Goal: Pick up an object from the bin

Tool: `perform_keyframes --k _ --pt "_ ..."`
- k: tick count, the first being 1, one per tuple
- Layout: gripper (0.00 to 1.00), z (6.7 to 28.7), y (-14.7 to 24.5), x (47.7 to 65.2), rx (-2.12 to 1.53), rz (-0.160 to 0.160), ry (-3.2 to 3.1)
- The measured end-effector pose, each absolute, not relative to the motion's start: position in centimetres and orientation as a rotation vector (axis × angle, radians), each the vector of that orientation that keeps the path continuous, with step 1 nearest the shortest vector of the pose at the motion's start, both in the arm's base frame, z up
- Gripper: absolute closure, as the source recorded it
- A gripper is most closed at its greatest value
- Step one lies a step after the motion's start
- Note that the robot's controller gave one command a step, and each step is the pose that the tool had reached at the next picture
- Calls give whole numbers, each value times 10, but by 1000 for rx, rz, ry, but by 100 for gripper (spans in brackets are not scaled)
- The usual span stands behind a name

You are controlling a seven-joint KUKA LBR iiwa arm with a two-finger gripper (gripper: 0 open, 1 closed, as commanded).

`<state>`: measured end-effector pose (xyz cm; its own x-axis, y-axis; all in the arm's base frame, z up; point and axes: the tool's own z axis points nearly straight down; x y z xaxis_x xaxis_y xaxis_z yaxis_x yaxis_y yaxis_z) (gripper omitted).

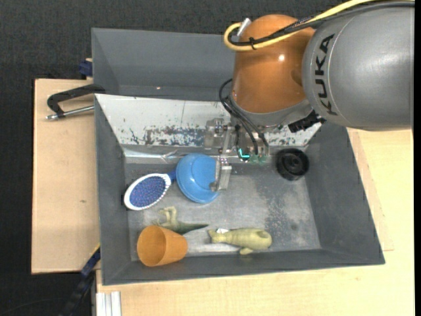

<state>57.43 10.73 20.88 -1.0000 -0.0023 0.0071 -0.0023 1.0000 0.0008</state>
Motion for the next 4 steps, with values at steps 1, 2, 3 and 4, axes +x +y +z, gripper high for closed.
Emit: perform_keyframes --k 1,2,3,4 --pt "0 71 214 561 -8 -7 -3143" --pt "0 103 228 578 141 -6 -3147" --pt "0 101 231 579 228 -3 -3140" --pt "0 71 227 575 278 -5 -3124"
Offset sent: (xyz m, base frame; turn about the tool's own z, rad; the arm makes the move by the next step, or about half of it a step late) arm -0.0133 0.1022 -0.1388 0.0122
